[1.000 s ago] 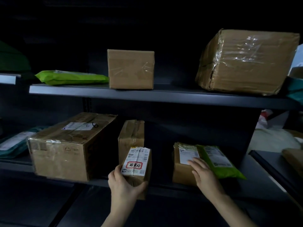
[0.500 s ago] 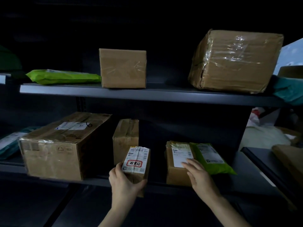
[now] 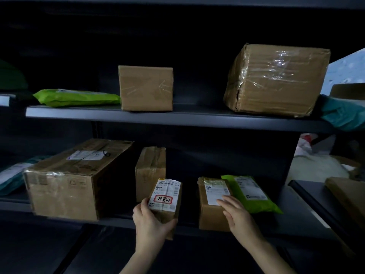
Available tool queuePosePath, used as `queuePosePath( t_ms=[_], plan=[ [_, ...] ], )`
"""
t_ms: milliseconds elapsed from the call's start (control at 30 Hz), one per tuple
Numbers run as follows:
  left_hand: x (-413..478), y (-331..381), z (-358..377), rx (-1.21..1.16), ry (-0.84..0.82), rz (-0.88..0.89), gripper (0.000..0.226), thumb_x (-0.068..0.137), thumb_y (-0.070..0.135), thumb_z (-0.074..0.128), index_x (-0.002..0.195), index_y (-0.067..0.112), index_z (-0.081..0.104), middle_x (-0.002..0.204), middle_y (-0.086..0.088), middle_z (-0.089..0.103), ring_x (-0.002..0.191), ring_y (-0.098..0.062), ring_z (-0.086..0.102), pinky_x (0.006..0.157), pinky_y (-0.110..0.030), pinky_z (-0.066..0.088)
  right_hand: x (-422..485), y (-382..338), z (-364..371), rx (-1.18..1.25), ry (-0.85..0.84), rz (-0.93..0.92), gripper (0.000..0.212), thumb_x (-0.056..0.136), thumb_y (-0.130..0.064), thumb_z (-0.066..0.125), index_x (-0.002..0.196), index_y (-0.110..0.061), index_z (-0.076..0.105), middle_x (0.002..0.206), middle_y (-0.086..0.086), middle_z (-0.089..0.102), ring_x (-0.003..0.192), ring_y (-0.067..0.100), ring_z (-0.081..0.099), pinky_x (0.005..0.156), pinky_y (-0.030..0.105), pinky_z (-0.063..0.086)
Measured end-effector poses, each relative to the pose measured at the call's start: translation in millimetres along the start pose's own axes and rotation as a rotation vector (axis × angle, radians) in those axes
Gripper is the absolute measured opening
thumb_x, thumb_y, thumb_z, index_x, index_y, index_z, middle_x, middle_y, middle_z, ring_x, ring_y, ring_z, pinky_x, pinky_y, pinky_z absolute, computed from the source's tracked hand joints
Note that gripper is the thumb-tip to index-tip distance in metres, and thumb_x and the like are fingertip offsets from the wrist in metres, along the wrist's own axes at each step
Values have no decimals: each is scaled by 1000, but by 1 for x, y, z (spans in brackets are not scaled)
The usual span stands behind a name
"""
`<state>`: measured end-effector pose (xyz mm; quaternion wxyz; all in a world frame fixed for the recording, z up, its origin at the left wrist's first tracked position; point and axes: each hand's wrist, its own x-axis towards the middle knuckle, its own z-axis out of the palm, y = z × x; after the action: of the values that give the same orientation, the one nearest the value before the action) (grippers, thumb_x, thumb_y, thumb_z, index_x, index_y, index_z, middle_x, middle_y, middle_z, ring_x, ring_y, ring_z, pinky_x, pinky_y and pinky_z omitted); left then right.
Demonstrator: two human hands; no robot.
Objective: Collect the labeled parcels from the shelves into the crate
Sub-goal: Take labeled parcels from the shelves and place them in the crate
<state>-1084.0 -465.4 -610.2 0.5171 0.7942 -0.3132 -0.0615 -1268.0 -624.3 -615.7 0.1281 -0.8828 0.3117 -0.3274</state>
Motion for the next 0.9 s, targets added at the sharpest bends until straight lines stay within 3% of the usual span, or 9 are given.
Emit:
queuePosePath(
  t_ms=[133,333,633,767,900],
  plan=[
    [-3,0,-6,-5,2,14,108,62,30,84,144,5,17,139,-10,23,133,-24,21,111,-36,28,6,-2,1,5,-19,25,40,90,3,50,126,-13,56,133,-9,42,130,3,28,108,14,18],
    [-9,0,-22,-37,20,35,108,62,31,84,144,7,17,138,-6,22,133,-20,21,111,-32,27,7,-7,1,-125,6,31,40,86,-1,58,124,-14,58,132,1,54,129,18,42,108,26,27],
    [-14,-16,-61,-48,109,62,107,58,31,85,142,11,22,135,-1,24,129,-18,26,107,-29,28,36,-92,33,-119,-64,-48,45,96,-24,44,140,-21,37,147,-3,36,137,13,30,111,25,23],
    [-13,-33,-83,-33,163,22,106,56,27,87,140,8,26,135,-6,27,129,-22,27,108,-35,29,56,-121,51,-32,-111,-24,46,97,-27,41,142,-20,33,149,-4,32,137,11,27,110,23,23],
    [-2,-42,-97,-6,210,-59,104,56,22,88,140,5,28,137,-12,28,130,-28,27,109,-41,29,88,-150,67,-23,-77,13,47,97,-30,42,141,-16,34,149,1,32,136,16,28,110,30,31]
  ],
)
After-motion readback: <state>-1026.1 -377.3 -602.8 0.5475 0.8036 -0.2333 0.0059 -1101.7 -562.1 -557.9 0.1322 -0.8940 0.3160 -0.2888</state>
